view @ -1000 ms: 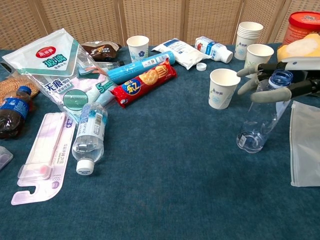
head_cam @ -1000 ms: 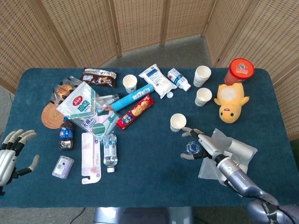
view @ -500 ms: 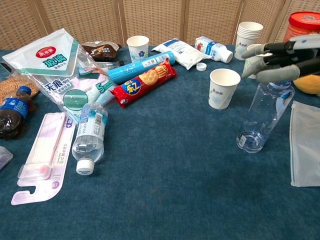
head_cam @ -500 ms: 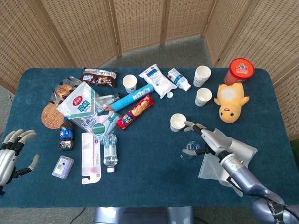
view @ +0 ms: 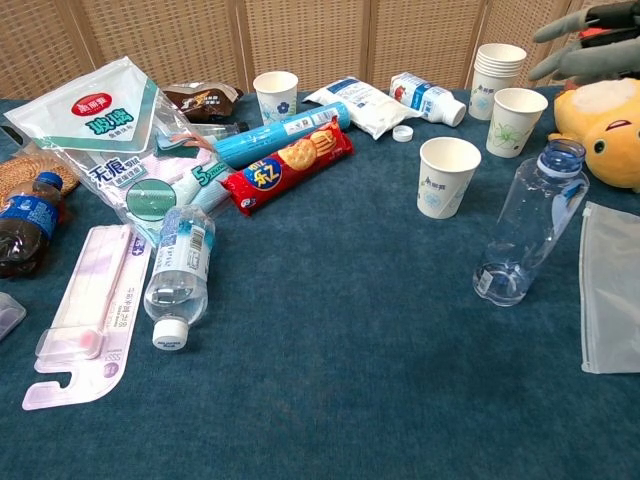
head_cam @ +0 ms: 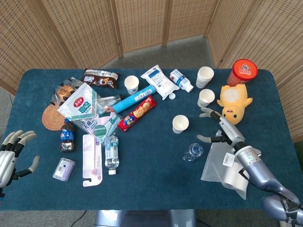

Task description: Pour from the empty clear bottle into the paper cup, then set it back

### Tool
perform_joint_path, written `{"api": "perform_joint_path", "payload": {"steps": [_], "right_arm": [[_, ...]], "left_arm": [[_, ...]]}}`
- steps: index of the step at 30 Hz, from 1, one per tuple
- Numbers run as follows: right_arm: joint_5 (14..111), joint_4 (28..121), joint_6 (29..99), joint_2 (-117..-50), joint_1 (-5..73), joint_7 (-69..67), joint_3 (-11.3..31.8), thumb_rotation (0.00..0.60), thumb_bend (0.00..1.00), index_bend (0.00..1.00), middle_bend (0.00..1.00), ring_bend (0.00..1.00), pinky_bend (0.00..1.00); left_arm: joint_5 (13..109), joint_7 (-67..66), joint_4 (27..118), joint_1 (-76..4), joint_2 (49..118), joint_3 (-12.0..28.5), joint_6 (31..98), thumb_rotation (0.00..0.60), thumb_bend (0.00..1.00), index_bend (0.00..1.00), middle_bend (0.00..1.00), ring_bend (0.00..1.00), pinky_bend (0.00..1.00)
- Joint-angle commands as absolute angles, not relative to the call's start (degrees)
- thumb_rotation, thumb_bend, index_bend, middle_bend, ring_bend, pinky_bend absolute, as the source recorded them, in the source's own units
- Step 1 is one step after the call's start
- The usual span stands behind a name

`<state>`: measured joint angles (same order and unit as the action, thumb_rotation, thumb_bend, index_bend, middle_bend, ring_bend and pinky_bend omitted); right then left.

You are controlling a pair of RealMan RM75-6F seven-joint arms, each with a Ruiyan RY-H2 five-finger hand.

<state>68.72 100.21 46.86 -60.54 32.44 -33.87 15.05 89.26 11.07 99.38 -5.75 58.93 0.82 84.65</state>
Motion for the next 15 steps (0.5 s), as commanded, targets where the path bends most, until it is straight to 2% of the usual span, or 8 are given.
{"api": "perform_joint_path", "payload": {"steps": [1, 2, 5, 15], "right_arm": [[67.27, 98.12, 47.60, -61.09, 31.91, -34.07, 15.32, 0.502, 0.19, 0.15, 0.25, 0.11, 0.00], [66.67, 97.18, 48.06, -61.40, 31.69, -33.65, 15.32, 0.547, 0.19, 0.17, 0.25, 0.11, 0.00], [64.87, 94.93, 49.34, -62.19, 31.01, -32.46, 15.34, 0.598, 0.20, 0.19, 0.26, 0.11, 0.00], [61.86, 87.85, 55.40, -64.29, 27.40, -28.18, 14.95, 0.600, 0.21, 0.23, 0.26, 0.11, 0.00]], "left_arm": [[89.08, 10.99, 99.41, -5.89, 59.02, 0.90, 84.41, 0.329, 0.49, 0.15, 0.17, 0.09, 0.04], [88.93, 10.97, 99.39, -5.95, 59.03, 0.94, 84.28, 0.331, 0.49, 0.15, 0.17, 0.09, 0.04], [88.53, 10.99, 99.35, -6.03, 59.01, 1.05, 84.03, 0.330, 0.49, 0.15, 0.17, 0.09, 0.05], [87.96, 11.12, 98.82, -5.99, 59.26, 0.95, 83.62, 0.332, 0.49, 0.15, 0.17, 0.09, 0.04]]}}
